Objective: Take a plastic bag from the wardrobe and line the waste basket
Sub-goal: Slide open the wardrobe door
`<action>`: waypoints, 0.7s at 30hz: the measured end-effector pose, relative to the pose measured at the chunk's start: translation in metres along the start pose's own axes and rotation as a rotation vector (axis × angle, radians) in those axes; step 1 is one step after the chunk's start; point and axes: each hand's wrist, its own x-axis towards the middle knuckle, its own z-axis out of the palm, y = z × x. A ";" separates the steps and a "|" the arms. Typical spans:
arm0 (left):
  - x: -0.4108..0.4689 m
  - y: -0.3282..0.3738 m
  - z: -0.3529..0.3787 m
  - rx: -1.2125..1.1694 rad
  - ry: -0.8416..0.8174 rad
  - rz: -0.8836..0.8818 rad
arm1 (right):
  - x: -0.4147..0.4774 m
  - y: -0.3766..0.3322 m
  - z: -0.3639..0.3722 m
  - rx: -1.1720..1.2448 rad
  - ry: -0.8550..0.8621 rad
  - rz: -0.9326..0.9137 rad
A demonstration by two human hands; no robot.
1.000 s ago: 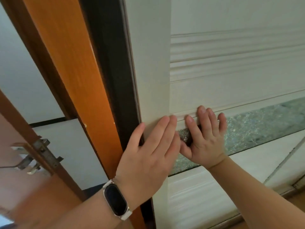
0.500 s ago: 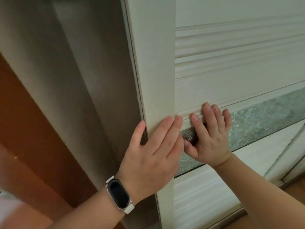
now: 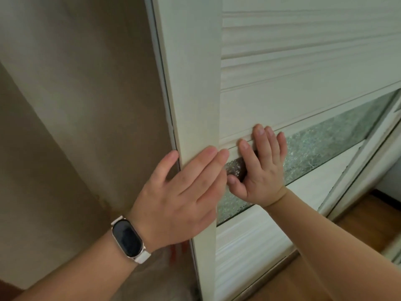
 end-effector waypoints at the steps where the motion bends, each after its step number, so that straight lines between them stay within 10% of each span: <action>1: 0.003 -0.002 0.004 -0.008 0.018 0.022 | -0.001 0.006 -0.001 -0.002 -0.005 0.003; 21: 0.050 0.016 0.074 -0.191 0.287 0.131 | -0.011 0.060 -0.023 -0.082 -0.155 0.086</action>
